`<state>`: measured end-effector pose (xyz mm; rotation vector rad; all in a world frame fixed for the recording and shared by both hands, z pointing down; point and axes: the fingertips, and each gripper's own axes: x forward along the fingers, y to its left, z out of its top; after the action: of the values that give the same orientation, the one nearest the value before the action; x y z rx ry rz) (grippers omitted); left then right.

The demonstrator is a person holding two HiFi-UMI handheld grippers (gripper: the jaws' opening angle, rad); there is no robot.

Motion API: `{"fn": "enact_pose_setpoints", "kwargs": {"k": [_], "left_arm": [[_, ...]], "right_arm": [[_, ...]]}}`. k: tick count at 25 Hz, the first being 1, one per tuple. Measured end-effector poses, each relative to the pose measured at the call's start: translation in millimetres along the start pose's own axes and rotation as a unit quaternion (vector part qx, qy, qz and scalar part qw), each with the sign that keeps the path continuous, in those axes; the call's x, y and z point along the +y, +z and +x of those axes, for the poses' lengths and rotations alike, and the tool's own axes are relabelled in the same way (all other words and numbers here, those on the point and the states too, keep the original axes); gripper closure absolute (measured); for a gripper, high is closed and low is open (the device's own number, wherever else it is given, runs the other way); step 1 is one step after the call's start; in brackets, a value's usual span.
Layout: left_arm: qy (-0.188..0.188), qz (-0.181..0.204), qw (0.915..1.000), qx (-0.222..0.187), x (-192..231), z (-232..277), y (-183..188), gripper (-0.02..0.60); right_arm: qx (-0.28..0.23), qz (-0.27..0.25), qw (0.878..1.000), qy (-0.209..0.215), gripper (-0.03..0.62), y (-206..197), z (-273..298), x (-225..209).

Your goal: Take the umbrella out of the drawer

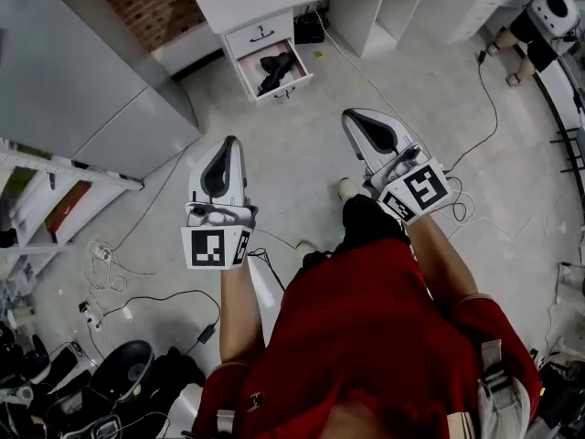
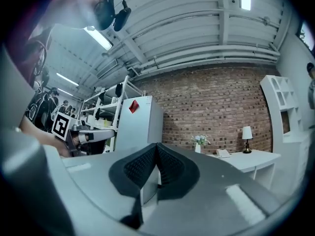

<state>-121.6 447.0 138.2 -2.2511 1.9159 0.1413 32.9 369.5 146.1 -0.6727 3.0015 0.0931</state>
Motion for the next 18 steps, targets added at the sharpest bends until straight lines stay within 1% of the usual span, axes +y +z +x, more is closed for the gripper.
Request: {"fn": "enact_pose_setpoints", "kwargs": {"k": [4, 8, 13, 18], "left_arm": [[-0.005, 0.002, 1.0000, 0.003, 5.7, 17.6, -12.3, 0.575], [-0.001, 0.013, 0.9998, 0.014, 18.5, 53.3, -20.4, 0.575], [0.006, 0.028, 0.9991, 0.031, 39.9, 119.0, -45.7, 0.575], [0.025, 0.043, 0.9976, 0.048, 64.7, 198.8, -76.4, 0.575]], "right_arm": [[0.004, -0.020, 1.000, -0.001, 0.582, -7.7, 10.9, -14.6], [0.002, -0.020, 1.000, 0.003, 0.582, -14.6, 35.5, -53.0], [0.004, -0.036, 0.999, 0.017, 0.582, -35.0, 85.7, -121.7], [0.003, -0.036, 0.999, 0.030, 0.582, -55.0, 138.3, -207.0]]}}
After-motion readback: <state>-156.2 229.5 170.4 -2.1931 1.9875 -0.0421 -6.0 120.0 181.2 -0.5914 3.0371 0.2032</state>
